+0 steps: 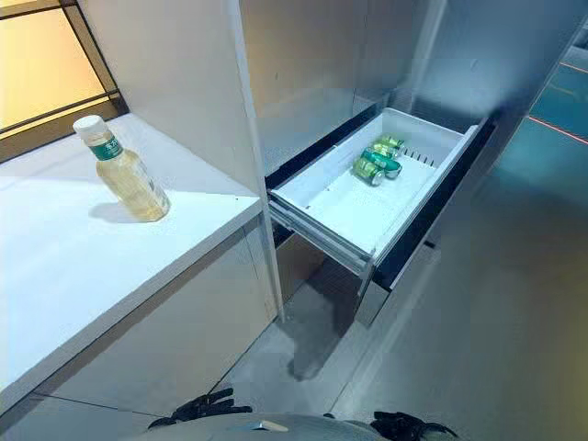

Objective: Put drinks into fridge and close the fridge

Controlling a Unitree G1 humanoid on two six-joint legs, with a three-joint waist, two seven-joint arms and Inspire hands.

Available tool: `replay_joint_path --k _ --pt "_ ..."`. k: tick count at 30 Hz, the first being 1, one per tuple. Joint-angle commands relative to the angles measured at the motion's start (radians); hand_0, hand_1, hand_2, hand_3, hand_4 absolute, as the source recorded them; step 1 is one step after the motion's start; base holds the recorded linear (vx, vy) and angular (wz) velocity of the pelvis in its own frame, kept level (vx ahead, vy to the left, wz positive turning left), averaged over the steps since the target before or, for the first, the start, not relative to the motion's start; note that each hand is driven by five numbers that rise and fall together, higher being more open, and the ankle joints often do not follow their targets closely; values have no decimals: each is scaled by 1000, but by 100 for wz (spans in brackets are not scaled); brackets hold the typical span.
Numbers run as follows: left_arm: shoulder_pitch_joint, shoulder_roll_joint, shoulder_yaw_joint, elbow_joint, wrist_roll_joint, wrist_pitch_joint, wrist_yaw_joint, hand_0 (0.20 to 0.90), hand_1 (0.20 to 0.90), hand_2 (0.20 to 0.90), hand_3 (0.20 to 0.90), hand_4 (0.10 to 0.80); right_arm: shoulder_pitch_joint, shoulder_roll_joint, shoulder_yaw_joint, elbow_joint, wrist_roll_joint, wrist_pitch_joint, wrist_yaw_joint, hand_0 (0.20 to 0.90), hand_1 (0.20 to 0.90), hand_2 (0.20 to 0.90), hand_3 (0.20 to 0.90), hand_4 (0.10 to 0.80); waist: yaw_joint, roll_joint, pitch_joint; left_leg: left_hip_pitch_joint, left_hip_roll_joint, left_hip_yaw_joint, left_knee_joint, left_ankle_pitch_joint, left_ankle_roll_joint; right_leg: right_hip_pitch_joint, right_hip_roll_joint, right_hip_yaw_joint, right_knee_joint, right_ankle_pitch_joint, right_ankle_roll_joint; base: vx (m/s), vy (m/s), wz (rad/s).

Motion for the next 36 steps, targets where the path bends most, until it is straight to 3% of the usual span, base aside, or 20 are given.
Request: replay_joint_path --k 1,13,21,27,30,36 --pt "-46 -38 -33 14 -4 -22 -26 900 900 900 900 800 -15 34 40 41 15 10 71 900 900 900 900 800 2 12 2 -39 -3 37 18 -69 -7 -5 -33 -23 37 -53 94 0 0 0" --pt "-45 -39 -33 13 -10 -27 -37 900 900 900 900 800 -14 36 44 38 13 11 74 900 900 900 900 800 3 11 0 -39 -4 37 17 -70 -7 -6 -33 -23 37 -54 94 0 0 0" --pt "-51 -38 -51 2 41 -81 -45 900 900 900 900 800 -15 35 45 39 15 9 76 900 900 900 900 800 2 11 1 -39 -4 37 16 -71 -7 -6 -33 -22 38 -54 94 0 0 0" --pt "-65 -18 -132 -50 239 -233 -35 900 900 900 900 800 -17 28 59 30 11 12 79 900 900 900 900 800 -4 14 1 -38 -2 41 15 -69 -8 -10 -31 -15 41 -54 97 0 0 0" --pt "-92 3 -210 -120 326 -303 -15 900 900 900 900 800 -17 18 73 19 0 12 84 900 900 900 900 800 -11 20 1 -39 -1 43 12 -68 -10 -14 -29 -10 43 -53 100 0 0 0" --pt "-154 60 -333 -305 396 -344 -15 900 900 900 900 800 -19 -4 102 -8 -6 16 101 900 900 900 900 800 -23 29 5 -42 2 48 8 -66 -14 -23 -30 -8 49 -54 109 -19 8 -1"
